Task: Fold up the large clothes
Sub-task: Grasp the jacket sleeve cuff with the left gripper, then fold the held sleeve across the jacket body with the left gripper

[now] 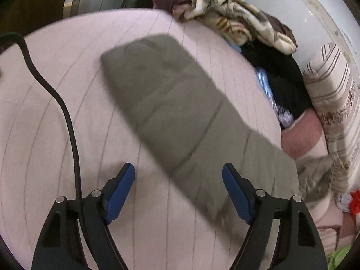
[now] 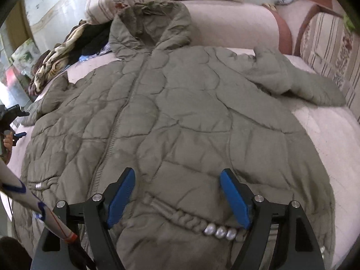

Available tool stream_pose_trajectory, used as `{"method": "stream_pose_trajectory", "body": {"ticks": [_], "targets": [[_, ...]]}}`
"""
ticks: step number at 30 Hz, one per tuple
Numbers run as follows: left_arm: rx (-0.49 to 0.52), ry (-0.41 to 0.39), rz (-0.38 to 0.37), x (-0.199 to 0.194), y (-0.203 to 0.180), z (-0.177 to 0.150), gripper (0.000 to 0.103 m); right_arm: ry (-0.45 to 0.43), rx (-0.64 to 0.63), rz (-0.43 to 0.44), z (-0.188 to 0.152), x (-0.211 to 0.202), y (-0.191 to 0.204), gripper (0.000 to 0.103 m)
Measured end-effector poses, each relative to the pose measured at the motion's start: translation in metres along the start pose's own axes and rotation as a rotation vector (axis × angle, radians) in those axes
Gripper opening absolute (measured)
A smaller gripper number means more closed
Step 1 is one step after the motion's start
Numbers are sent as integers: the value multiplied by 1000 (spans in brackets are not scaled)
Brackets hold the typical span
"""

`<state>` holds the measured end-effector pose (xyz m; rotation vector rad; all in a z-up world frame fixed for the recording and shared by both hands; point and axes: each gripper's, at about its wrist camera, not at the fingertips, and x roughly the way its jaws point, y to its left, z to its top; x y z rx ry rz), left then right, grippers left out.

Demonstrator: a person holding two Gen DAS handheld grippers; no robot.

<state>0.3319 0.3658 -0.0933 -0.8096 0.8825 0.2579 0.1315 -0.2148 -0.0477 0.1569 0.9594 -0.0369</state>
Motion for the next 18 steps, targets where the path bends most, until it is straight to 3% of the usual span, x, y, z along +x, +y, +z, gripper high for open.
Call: {"method": "stream_pose_trajectory", "body": {"ticks": [4,8,10,12,15,18], "targets": [[-16,-23,17,18,-8,21,83,12,8,6,2,9,-6,83],[15,-31,87,28,-23,29,85,32,23,19,3,18,-10,85],[42,-38,117,31,-29,30,75,30,19,16,3,19,-9,85],[75,-38,178,35,-33,31,40,24,10,11,2,18,-8,85],[138,-33,293,35,-41,31,19,21,6,10,1,18,-9,85],[232,-57,386,22,-67,25,9,18,-6,0,0,18,-7,85]]}}
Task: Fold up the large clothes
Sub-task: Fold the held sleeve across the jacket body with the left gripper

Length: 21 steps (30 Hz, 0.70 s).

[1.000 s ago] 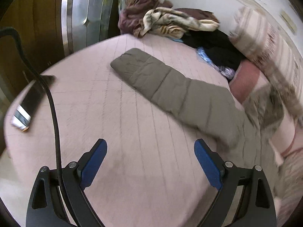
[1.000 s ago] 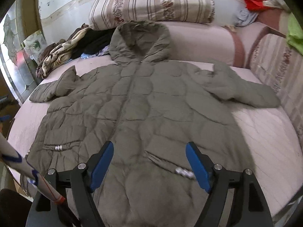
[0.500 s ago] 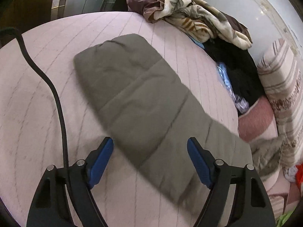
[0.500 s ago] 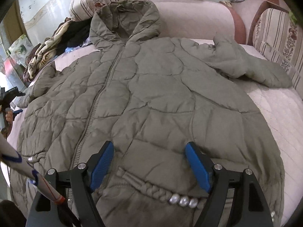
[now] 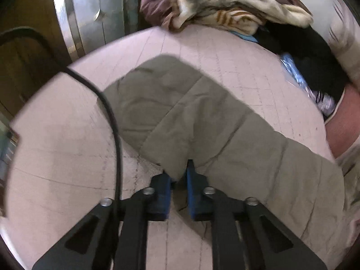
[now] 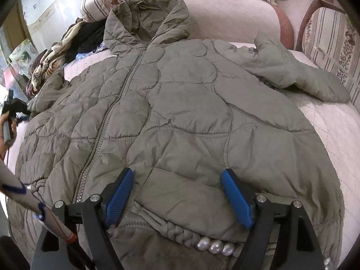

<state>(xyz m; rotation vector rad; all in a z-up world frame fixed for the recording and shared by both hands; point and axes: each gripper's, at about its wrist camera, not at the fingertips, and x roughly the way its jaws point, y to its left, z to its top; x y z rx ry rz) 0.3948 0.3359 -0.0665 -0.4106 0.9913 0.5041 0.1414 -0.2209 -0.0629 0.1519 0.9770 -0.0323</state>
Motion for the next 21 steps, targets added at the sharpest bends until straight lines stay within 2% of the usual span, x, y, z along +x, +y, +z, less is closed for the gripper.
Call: {"method": "stream_pose_trajectory", "body": {"ticks": [2,4,8,11,14,17,19,21], "targets": [[23,-35,-22,-22,-11,0,8,-2,-6,-10,0,0,1,85],[53,-64,-82,-51,-24,-3,8,-6,-7,-18,0,-2,2,85],[166,-118,-276,-119,-67,-28,7,-18,31,-11,-1,-10,-2,84],[278,-144,-405,-163,-109,-63,7,-32,72,7,-3,-19,-9,84],[362,-116,-541,-188,-144,-108,7,-48,107,10,-5,-27,-17,84],[439,-51,-633,-190,-176,-158,7,-56,150,18,-7,-34,-28,84],[475,2,-656,-182,-190,-189,7,-57,172,22,-8,-37,-36,84],[504,89,-655,-160,-204,-224,7,-57,191,25,-9,-38,-43,84]]}}
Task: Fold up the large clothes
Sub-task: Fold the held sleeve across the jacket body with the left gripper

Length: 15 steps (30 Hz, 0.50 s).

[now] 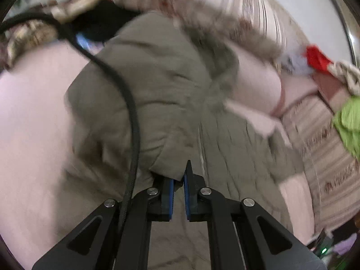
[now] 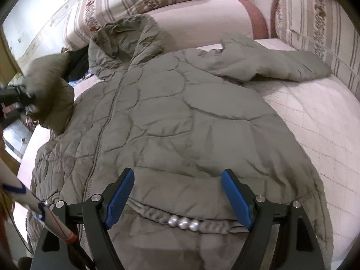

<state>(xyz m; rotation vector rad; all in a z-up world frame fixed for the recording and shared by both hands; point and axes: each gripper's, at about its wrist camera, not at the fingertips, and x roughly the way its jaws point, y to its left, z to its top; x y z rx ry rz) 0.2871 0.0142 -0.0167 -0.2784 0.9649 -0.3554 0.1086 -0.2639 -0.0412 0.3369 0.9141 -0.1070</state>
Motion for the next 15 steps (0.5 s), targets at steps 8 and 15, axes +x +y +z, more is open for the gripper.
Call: {"method": "stream_pose_trajectory", "body": {"ticks": [8,15], "targets": [[142,42,144,17,-23,-65,21,-7,3,-20,3,-3,-9,84],[233,-137,232,-67,-33,-105,53,-22,-25,-53,-1,-6,-1,84]]}}
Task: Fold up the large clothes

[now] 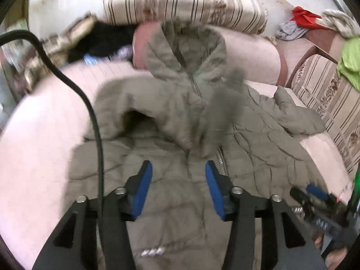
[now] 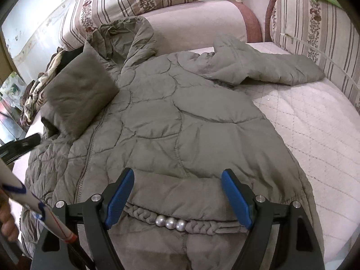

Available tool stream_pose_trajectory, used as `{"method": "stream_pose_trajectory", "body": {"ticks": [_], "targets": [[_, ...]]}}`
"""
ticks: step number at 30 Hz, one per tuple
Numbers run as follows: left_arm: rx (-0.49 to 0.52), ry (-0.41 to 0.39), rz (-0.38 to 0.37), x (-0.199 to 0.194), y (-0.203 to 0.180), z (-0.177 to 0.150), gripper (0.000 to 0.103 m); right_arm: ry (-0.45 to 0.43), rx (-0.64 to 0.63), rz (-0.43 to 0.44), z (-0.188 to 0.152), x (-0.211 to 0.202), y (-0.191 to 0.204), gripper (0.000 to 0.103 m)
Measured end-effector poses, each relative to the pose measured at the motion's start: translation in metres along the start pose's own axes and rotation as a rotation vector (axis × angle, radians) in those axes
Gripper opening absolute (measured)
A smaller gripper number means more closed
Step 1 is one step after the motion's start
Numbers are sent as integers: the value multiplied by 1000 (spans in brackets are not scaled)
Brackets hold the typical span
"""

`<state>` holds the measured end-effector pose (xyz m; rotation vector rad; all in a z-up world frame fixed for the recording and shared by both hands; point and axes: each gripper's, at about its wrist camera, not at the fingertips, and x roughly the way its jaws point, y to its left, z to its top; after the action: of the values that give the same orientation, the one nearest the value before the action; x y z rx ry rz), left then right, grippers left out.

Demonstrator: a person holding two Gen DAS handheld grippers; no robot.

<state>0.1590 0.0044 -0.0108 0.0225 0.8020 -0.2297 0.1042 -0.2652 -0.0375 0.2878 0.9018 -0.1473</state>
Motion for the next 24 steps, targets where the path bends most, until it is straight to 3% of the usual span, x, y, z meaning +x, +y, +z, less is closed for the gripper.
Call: {"method": "stream_pose_trajectory", "body": {"ticks": [3,8,12,19,22,24], "targets": [[34,-40,85,-14,-8,3,60,-20,-28,-24,-3,-4,6,84],[42,-59,176,-19,1,-9,60,-44,-94,-75,-9,-7,20,84],[7,-52,235,-16,22,-12,60,-35,-88,-65,-9,-10,21,84],[-29,-87,268,-13,47,-11,60,82,52,5,38,11,6,85],[-16,-90,302,-9,48,-8,60,122,91,13,65,37,5,85],[-43,-78,286,-7,55,-4,61,141,144,24,81,59,4,85]]}}
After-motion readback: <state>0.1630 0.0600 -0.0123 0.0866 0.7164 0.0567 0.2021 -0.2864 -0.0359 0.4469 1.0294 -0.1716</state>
